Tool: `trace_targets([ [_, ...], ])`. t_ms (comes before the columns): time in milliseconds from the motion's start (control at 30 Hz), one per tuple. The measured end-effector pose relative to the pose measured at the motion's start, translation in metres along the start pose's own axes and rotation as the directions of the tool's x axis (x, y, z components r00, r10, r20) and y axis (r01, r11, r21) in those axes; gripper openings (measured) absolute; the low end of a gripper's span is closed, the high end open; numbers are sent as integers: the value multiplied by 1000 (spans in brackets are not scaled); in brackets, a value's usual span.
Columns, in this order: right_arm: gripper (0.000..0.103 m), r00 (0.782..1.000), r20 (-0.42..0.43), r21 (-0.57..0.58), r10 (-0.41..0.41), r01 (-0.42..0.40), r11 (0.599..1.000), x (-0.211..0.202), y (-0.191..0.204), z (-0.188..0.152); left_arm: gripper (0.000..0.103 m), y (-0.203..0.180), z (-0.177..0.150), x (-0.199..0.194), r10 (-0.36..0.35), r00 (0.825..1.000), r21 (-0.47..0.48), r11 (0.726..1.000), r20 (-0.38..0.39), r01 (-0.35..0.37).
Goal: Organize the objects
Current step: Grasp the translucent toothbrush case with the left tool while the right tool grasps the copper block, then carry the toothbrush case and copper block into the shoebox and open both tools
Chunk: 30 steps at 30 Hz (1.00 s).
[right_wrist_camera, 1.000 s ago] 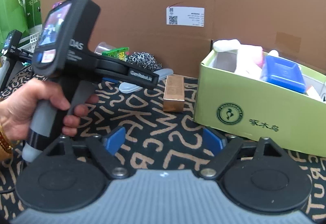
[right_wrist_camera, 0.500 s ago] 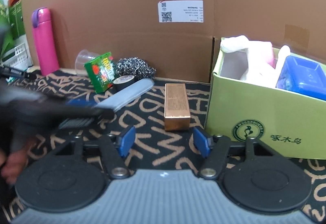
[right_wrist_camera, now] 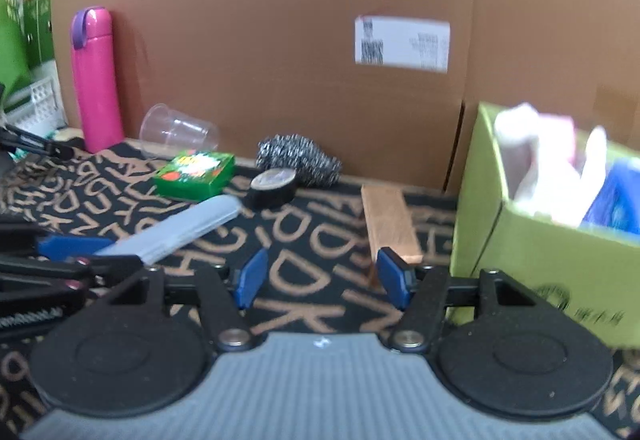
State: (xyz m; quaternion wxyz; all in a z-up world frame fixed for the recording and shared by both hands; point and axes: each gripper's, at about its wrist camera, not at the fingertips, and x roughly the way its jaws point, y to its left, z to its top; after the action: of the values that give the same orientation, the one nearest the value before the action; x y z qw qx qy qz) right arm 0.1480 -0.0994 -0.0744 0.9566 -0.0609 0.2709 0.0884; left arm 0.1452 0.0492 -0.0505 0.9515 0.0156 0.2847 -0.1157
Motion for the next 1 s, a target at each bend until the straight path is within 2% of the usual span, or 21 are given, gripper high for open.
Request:
trace_targets([
  [100, 63, 999, 26, -67, -43, 44, 997, 8, 12, 13, 53, 3, 0, 1, -16, 1000, -15, 1000, 19, 16],
  [167, 64, 995, 15, -104, -94, 95, 990, 22, 15, 23, 53, 6, -1, 2, -35, 999, -51, 998, 28, 37],
  [300, 64, 981, -78, -139, -177, 166, 976, 58, 15, 34, 53, 16, -3, 4, -53, 998, -104, 993, 22, 55],
  [400, 70, 966, -130, -144, -224, 205, 968, 78, 10, 34, 54, 21, -3, 6, -41, 999, -124, 991, 27, 44],
  [500, 65, 977, -167, -26, -136, 134, 991, 76, -7, 36, 54, 23, -2, 7, -33, 999, -135, 990, 24, 35],
  [600, 35, 982, -189, 62, 12, 0, 998, 63, -19, 32, 54, 20, -3, 9, -49, 999, -123, 991, 12, 51],
  [633, 30, 982, -182, 78, 50, -36, 996, 57, -21, 28, 54, 17, -2, 10, -49, 999, -112, 992, 9, 50],
  [833, 30, 987, -134, 32, 93, -90, 995, 20, -14, 1, 52, 3, 2, 23, -27, 999, -31, 999, -20, 26],
  [867, 30, 987, -129, 30, 99, -96, 995, 15, -13, -2, 47, 1, 2, 26, -25, 999, -13, 1000, -31, 24],
  [900, 30, 987, -123, 25, 104, -102, 994, 8, -12, -6, 34, -2, 1, 25, -11, 1000, 10, 1000, -29, 11],
  [933, 30, 987, -118, 22, 106, -105, 994, 7, -8, -9, 30, -4, 0, 24, -12, 999, 24, 1000, -31, 13],
  [1000, 30, 987, -110, 22, 117, -116, 993, -7, -10, -18, 29, -8, -2, 19, -35, 998, 30, 999, -45, 36],
])
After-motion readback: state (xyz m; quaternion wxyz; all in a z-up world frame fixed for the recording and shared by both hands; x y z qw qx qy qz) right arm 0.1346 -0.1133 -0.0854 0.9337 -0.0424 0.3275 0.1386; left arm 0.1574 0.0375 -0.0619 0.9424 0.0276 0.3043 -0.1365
